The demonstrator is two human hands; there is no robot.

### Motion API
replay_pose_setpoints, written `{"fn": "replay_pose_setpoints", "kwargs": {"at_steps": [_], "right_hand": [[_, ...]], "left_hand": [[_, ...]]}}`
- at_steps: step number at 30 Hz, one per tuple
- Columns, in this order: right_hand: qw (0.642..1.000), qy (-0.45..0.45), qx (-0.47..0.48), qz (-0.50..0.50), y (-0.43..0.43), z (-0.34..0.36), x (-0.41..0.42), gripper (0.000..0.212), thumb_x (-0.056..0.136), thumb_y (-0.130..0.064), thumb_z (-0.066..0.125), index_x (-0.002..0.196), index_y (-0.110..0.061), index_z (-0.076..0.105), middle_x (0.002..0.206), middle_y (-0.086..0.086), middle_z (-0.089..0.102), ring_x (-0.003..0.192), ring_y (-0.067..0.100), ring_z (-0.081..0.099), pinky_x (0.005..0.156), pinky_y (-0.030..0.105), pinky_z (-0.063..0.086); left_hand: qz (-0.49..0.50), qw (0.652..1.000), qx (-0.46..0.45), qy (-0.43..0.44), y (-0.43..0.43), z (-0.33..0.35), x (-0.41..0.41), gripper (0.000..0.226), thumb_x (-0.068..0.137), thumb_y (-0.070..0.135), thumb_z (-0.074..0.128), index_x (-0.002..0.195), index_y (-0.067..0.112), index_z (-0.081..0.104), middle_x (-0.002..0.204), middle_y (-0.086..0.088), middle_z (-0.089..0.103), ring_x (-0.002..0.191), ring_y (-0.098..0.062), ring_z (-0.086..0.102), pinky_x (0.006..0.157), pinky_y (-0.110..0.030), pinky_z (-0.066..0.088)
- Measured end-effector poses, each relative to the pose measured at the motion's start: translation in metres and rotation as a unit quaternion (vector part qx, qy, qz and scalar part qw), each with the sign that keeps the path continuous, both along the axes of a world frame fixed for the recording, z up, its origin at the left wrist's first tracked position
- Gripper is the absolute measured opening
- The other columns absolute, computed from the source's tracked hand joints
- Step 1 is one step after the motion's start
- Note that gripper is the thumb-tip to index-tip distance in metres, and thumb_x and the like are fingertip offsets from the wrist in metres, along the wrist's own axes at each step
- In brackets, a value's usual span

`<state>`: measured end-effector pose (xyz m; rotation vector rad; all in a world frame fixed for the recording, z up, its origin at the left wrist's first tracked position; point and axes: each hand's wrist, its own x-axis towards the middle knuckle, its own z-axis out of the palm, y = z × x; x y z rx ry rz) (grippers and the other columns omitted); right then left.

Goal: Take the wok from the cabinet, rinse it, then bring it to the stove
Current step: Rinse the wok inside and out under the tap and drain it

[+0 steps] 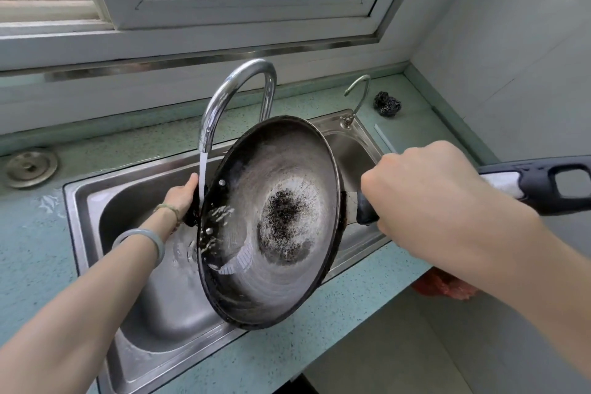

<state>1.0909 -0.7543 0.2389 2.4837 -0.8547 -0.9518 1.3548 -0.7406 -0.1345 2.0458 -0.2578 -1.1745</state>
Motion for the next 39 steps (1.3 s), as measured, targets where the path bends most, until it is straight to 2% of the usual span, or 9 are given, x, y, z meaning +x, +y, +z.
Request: {"fn": "replay_pose_setpoints", "kwargs": {"at_steps": [3,10,12,16,23,28,34,36,39], "right_hand": [[1.0,0.006,-0.002,0.003,-0.004,-0.001,-0.008,0.014,0.085,-0.019,0.055,0.09,-0.029,0.062,0.063,-0.005,0.03,0.047,0.012,0.023,0.046,0.024,0.015],[1.0,0.005,-0.016,0.015,-0.005,-0.006,-0.023,0.019,0.084,-0.023,0.057,0.068,-0.023,0.046,0.06,-0.006,0.034,0.046,0.012,0.027,0.045,0.024,0.016],[1.0,-0.003,-0.011,0.009,-0.011,-0.012,-0.026,0.006,0.083,-0.022,0.058,0.08,-0.027,0.059,0.061,-0.007,0.035,0.047,0.011,0.028,0.045,0.024,0.016],[1.0,-0.007,0.013,-0.01,-0.03,-0.032,-0.027,0.012,0.082,-0.031,0.061,0.094,-0.029,0.06,0.063,-0.006,0.032,0.061,0.019,0.042,0.047,0.023,0.018],[0.986,-0.083,0.133,-0.058,-0.068,-0.125,-0.035,0.025,0.08,-0.036,0.065,0.087,-0.03,0.042,0.088,0.002,0.047,0.099,0.028,0.059,0.069,0.03,0.034],[0.97,-0.16,0.166,-0.08,-0.093,-0.21,-0.041,0.03,0.079,-0.037,0.062,0.106,-0.026,0.055,0.104,0.002,0.065,0.099,0.029,0.06,0.068,0.031,0.037],[0.948,-0.222,0.216,-0.073,-0.097,-0.282,-0.032,0.039,0.078,-0.042,0.066,0.11,-0.024,0.056,0.108,0.002,0.066,0.105,0.026,0.059,0.072,0.033,0.041],[0.941,-0.235,0.232,-0.071,-0.094,-0.298,-0.025,0.041,0.077,-0.043,0.067,0.111,-0.022,0.057,0.108,0.004,0.066,0.105,0.028,0.059,0.078,0.036,0.044],[0.934,-0.256,0.24,-0.073,-0.089,-0.316,-0.014,0.042,0.077,-0.043,0.067,0.113,-0.023,0.056,0.109,0.005,0.065,0.105,0.03,0.059,0.082,0.039,0.046]], "left_hand": [[0.002,1.0,-0.019,-0.012,-0.004,0.0,-0.001,0.066,0.092,0.054,0.043,0.107,-0.005,0.065,0.111,-0.024,0.064,0.106,-0.037,0.061,0.093,-0.038,0.046],[-0.017,0.999,-0.013,-0.026,-0.003,0.0,-0.008,0.056,0.095,0.041,0.042,0.103,-0.009,0.066,0.109,-0.027,0.064,0.084,-0.028,0.055,0.089,-0.04,0.047],[-0.023,0.999,-0.015,-0.028,0.005,0.003,-0.01,0.053,0.094,0.044,0.044,0.102,-0.003,0.067,0.104,-0.021,0.065,0.085,-0.027,0.056,0.087,-0.036,0.046],[-0.049,0.997,-0.012,-0.05,0.034,0.008,0.005,0.052,0.086,0.06,0.051,0.088,0.011,0.069,0.087,-0.012,0.066,0.079,-0.027,0.061,0.085,-0.039,0.05],[0.031,0.989,0.035,-0.142,0.098,0.026,0.048,0.048,0.085,0.053,0.059,0.081,0.006,0.067,0.088,-0.013,0.062,0.089,-0.029,0.058,0.08,-0.03,0.04],[0.109,0.987,0.014,-0.121,0.134,0.038,0.074,0.052,0.072,0.046,0.076,0.099,0.002,0.07,0.087,-0.011,0.067,0.075,-0.022,0.06,0.076,-0.031,0.048],[0.11,0.973,0.135,-0.151,0.157,0.067,0.085,0.068,0.066,0.064,0.07,0.083,-0.001,0.058,0.077,-0.012,0.057,0.062,-0.026,0.049,0.059,-0.031,0.039],[0.13,0.976,0.102,-0.145,0.167,0.071,0.085,0.066,0.069,0.06,0.071,0.087,-0.003,0.063,0.078,-0.014,0.063,0.067,-0.027,0.056,0.063,-0.033,0.048],[0.187,0.976,0.013,-0.107,0.18,0.085,0.074,0.045,0.079,0.041,0.072,0.099,0.003,0.057,0.077,-0.01,0.062,0.062,-0.019,0.056,0.04,-0.02,0.05]]}}
